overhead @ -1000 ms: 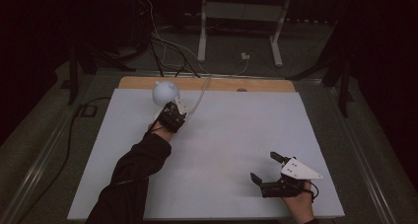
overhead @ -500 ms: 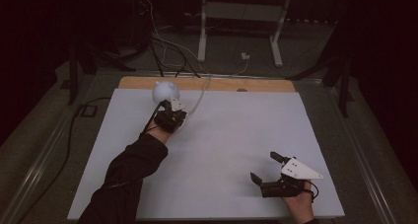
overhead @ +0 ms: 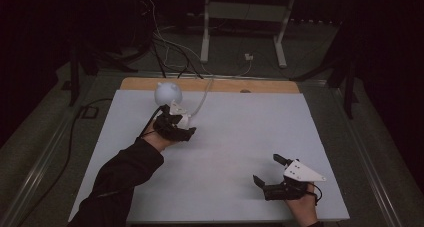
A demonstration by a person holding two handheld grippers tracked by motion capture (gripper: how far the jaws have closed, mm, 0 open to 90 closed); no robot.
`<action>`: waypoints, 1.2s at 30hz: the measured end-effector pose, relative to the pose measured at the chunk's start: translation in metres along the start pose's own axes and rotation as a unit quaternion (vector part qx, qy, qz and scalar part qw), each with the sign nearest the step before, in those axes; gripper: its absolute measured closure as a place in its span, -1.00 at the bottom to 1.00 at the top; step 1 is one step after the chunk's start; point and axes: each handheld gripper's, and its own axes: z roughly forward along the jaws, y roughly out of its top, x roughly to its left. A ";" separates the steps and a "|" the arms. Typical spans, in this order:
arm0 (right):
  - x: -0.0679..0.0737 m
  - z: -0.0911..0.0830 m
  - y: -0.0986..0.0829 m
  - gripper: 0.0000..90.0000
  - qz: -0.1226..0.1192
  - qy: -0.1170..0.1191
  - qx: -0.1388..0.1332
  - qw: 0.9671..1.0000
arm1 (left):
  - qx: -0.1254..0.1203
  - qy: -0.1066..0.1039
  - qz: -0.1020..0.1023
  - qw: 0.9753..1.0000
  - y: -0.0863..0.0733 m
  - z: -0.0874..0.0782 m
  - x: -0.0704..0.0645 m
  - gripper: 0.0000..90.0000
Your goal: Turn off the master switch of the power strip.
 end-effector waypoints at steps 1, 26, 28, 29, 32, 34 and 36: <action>0.000 0.000 0.000 -1.00 0.000 0.000 0.001 1.000 | 0.007 -0.011 -0.001 1.000 0.000 -0.001 0.000 -0.54; 0.001 0.001 0.000 -1.00 -0.002 -0.001 0.004 1.000 | -0.022 -0.103 0.006 0.994 -0.032 -0.050 0.003 -0.99; 0.002 0.002 0.000 -1.00 -0.003 -0.001 0.004 1.000 | -0.022 -0.108 0.005 0.994 -0.037 -0.052 0.004 -0.99; 0.002 0.002 0.000 -1.00 -0.003 -0.001 0.004 1.000 | -0.021 -0.107 0.008 0.994 -0.039 -0.053 0.004 -0.99; 0.002 0.002 0.000 -1.00 -0.003 -0.001 0.005 1.000 | -0.017 -0.106 0.012 0.994 -0.047 -0.057 0.004 -0.99; 0.002 0.002 0.000 -1.00 -0.003 -0.002 0.006 1.000 | -0.015 -0.111 0.010 0.994 -0.053 -0.059 0.006 -0.99; 0.002 0.002 0.000 -1.00 -0.003 -0.002 0.006 1.000 | -0.017 -0.109 0.011 0.994 -0.059 -0.063 0.007 -0.99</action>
